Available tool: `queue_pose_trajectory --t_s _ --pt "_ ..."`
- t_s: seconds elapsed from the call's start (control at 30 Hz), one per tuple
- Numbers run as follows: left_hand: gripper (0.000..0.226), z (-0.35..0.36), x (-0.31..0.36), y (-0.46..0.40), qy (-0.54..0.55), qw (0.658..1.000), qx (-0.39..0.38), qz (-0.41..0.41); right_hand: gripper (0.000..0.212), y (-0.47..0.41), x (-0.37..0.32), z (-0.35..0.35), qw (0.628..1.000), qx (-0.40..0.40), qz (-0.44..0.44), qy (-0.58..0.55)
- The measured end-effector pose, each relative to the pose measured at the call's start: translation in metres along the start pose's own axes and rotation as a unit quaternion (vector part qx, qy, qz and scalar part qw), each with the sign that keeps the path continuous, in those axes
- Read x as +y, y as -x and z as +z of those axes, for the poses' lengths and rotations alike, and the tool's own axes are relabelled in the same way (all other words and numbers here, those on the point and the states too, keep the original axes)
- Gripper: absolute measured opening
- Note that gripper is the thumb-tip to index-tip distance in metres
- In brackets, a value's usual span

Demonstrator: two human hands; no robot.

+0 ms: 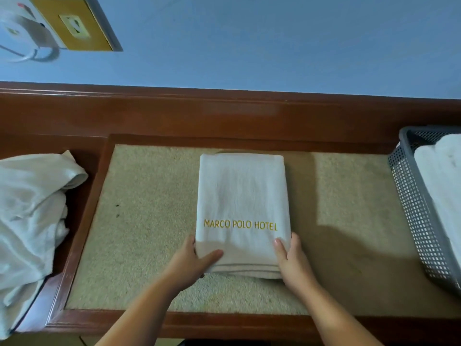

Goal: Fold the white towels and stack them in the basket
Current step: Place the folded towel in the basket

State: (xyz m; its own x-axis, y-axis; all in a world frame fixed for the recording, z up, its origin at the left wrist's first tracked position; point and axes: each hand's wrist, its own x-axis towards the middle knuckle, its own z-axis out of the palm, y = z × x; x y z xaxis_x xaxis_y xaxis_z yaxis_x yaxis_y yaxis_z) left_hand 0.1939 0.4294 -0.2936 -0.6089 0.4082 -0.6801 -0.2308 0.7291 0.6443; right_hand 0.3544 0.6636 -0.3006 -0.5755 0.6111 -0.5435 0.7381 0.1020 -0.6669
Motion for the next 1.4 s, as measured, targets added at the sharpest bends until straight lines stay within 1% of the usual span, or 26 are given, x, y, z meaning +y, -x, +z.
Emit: queue_pose_trajectory --t_s 0.1,0.17,0.2,0.23,0.3,0.4,0.47,0.57,0.73,0.8,0.9,1.03,1.07,1.17,1.27,1.4 --pt "0.071 -0.009 -0.002 0.006 -0.073 0.997 -0.024 -0.006 0.041 -0.002 0.005 -0.006 0.999 0.007 0.005 0.043" --pt "0.072 -0.012 0.006 0.0 -0.117 0.993 -0.003 0.005 0.044 -0.014 -0.004 -0.011 0.997 0.026 -0.001 0.07" --pt "0.07 -0.012 0.014 -0.005 -0.119 0.993 0.018 0.008 0.046 -0.023 -0.012 -0.013 0.997 0.034 -0.004 0.071" --pt "0.069 -0.012 0.025 -0.012 -0.103 0.994 0.041 0.006 0.049 -0.033 -0.02 -0.014 0.997 0.037 -0.002 0.066" --pt "0.075 -0.01 0.049 -0.029 -0.049 0.995 0.082 -0.006 0.052 -0.051 -0.041 -0.016 0.998 0.033 0.01 0.05" --pt "0.082 -0.008 0.074 -0.053 -0.002 0.99 0.129 -0.057 0.064 -0.064 -0.058 -0.012 0.998 0.013 0.049 0.04" --pt "0.076 -0.001 0.079 -0.058 0.01 0.987 0.144 -0.072 0.069 -0.064 -0.061 -0.008 0.996 0.002 0.081 0.021" --pt "0.056 0.013 0.081 -0.043 -0.017 0.984 0.175 -0.029 0.064 -0.059 -0.064 -0.008 0.997 0.013 0.074 0.005" --pt "0.043 0.03 0.104 0.001 -0.022 0.975 0.211 0.065 0.044 -0.032 -0.07 -0.042 0.999 0.045 0.02 0.018" --pt "0.041 0.038 0.12 0.017 -0.012 0.972 0.212 0.099 0.037 -0.017 -0.069 -0.069 0.998 0.062 0.001 0.025" --pt "0.038 0.06 0.163 0.038 0.005 0.967 0.196 0.163 0.04 0.005 -0.071 -0.126 0.993 0.11 -0.026 0.035" --pt "0.036 0.107 0.248 0.071 0.04 0.955 0.156 0.249 0.043 0.027 -0.079 -0.235 0.976 0.2 -0.067 0.057" --pt "0.036 0.127 0.276 0.082 0.049 0.949 0.138 0.278 0.041 0.034 -0.078 -0.273 0.969 0.229 -0.071 0.066" --pt "0.034 0.167 0.332 0.101 0.092 0.935 0.094 0.329 0.035 0.044 -0.075 -0.352 0.947 0.29 -0.091 0.106" --pt "0.033 0.218 0.384 0.121 0.128 0.924 0.042 0.358 0.037 0.05 -0.059 -0.43 0.928 0.34 -0.085 0.129" --pt "0.029 0.286 0.431 0.127 0.169 0.916 -0.014 0.364 0.036 0.049 -0.031 -0.508 0.912 0.372 -0.048 0.168"
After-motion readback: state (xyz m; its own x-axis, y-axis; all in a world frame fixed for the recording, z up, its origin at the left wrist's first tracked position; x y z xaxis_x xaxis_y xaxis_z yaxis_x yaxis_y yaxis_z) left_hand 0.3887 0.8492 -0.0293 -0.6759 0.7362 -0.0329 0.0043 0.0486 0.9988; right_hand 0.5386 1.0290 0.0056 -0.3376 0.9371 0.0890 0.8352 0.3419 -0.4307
